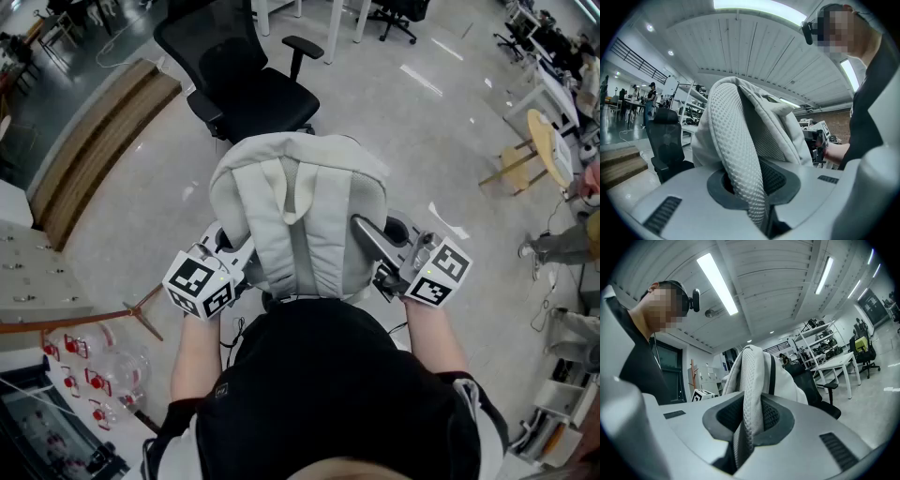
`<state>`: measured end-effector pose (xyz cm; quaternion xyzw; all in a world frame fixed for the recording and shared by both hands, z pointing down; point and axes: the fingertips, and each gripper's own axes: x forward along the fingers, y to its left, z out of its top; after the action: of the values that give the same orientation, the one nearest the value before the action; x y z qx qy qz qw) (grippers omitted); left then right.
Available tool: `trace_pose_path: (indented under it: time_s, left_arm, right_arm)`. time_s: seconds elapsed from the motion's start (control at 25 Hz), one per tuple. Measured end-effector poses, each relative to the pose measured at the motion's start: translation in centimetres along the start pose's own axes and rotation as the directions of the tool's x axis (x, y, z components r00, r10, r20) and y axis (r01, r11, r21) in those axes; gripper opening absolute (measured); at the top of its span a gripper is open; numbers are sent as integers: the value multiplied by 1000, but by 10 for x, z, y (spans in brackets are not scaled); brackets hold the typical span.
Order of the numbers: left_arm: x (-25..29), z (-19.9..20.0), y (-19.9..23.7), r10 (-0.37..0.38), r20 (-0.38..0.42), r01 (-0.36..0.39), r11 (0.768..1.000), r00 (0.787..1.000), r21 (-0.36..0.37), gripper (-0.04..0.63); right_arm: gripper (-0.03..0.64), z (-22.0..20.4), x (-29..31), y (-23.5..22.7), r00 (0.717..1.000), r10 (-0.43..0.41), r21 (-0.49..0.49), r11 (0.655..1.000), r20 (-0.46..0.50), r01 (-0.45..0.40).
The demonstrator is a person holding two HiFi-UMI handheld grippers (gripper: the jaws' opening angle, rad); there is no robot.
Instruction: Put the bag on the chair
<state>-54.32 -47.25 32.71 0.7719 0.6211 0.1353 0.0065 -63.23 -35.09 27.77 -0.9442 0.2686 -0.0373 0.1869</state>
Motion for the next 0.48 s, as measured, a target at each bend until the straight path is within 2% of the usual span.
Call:
trace_pose_path:
  time_s: [0.48]
  left_arm:
    - [5, -7, -11, -5, -6, 5, 1000, 1000, -5, 66]
  right_arm:
    - [61, -7, -14, 0, 1000, -9, 7, 1000, -2, 9]
